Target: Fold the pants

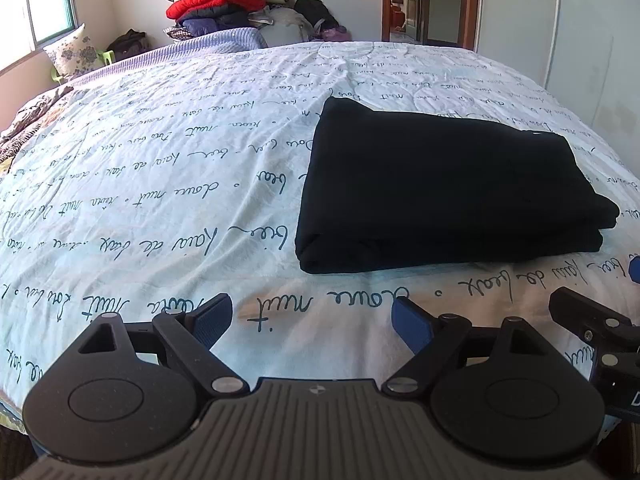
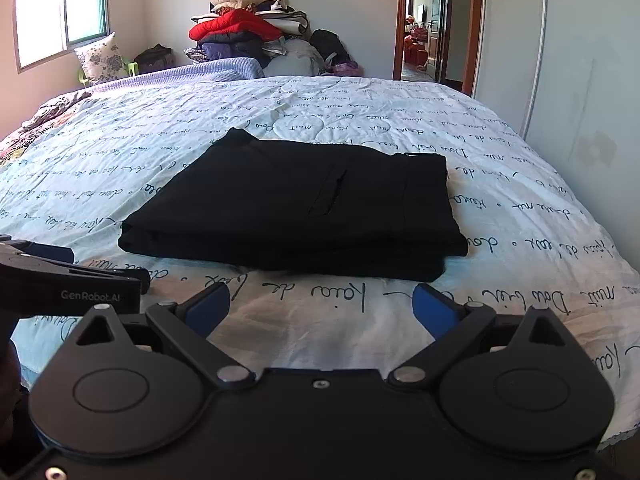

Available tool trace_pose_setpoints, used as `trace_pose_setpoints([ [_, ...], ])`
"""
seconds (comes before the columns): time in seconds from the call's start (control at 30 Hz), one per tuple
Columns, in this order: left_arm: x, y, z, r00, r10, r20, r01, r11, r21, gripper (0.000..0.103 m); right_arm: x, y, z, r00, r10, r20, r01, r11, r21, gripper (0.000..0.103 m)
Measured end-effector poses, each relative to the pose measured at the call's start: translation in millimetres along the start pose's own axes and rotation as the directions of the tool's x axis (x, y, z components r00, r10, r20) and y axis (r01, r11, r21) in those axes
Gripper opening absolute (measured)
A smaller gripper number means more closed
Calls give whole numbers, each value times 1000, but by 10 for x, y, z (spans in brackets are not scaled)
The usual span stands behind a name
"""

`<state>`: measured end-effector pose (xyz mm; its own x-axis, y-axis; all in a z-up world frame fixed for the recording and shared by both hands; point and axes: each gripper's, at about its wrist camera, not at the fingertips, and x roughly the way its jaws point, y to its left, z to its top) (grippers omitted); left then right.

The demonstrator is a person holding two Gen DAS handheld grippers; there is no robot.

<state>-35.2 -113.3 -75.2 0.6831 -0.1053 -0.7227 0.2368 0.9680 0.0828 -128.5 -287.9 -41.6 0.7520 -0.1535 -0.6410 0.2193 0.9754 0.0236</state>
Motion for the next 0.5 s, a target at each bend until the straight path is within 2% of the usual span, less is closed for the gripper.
trace_pose_setpoints([
  [0.5,23,-9,-7,1000,-3,-9,3,1000,1,89,9,-28,-10,1000,-4,-3,4,1000,0,99],
])
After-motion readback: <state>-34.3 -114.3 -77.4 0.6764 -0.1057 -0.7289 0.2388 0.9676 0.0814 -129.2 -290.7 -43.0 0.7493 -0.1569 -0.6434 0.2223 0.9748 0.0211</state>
